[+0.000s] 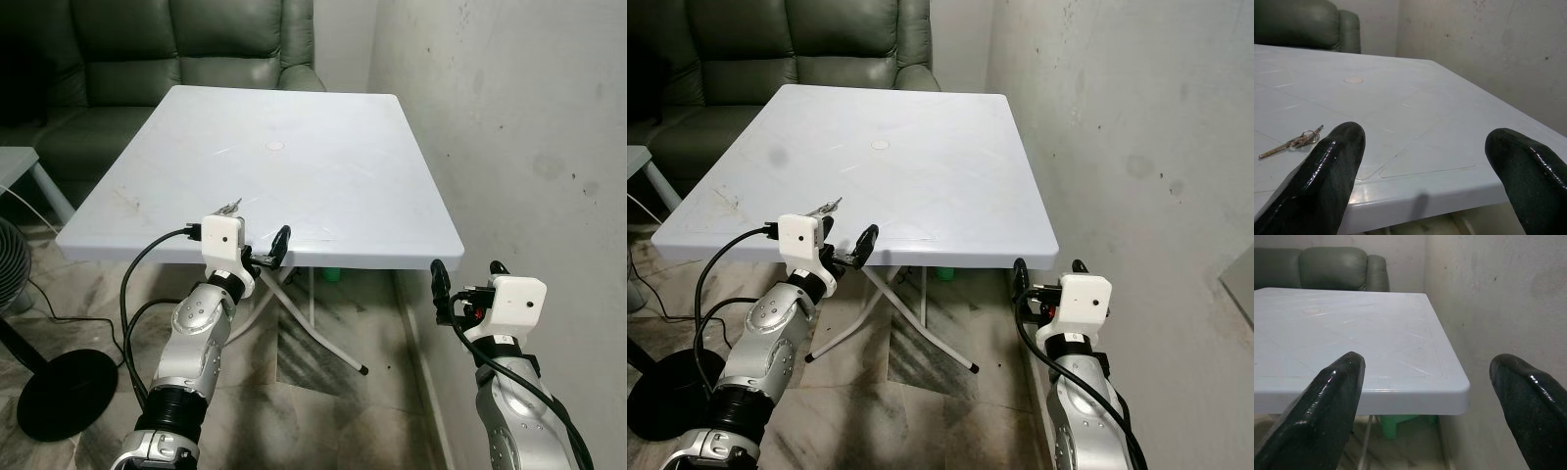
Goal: Hang keys on a hook
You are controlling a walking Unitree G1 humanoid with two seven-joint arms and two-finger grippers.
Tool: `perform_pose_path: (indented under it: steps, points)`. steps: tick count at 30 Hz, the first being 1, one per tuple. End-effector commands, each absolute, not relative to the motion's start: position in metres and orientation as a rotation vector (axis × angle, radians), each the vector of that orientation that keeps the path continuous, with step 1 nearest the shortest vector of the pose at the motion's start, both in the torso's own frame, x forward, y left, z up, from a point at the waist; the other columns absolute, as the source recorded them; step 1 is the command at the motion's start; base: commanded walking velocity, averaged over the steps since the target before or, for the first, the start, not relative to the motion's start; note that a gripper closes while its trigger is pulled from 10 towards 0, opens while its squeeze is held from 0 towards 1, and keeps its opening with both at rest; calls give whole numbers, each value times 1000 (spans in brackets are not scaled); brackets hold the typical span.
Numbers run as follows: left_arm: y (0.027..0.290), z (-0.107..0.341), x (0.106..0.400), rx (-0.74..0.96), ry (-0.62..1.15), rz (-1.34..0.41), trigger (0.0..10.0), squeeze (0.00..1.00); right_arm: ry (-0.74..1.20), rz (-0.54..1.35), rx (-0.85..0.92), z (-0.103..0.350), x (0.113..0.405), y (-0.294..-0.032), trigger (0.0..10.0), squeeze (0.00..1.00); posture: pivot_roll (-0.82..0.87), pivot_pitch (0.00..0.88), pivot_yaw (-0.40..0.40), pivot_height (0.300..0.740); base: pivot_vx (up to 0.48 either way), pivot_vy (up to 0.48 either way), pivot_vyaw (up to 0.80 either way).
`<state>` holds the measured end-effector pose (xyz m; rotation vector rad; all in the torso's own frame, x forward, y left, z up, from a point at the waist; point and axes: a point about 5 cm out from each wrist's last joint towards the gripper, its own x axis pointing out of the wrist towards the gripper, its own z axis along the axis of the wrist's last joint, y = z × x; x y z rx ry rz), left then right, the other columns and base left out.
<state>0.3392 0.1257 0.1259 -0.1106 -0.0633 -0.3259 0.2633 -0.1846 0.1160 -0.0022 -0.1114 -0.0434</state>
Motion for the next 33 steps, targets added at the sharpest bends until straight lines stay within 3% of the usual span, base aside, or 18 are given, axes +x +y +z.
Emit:
perform_pose_path:
  steps: [1, 33]
  points:
    - [128, 131, 342, -99, -75, -321, 10000, 0, -124, -40, 1, 119, 264, -183, 10000, 0, -45, 0, 3, 740, 0, 0, 0]
    - [130, 133, 344, -118, -75, -321, 10000, 0, -124, -38, 8, 119, 265, -181, 10000, 0, -40, 0, 4, 740, 0, 0, 0]
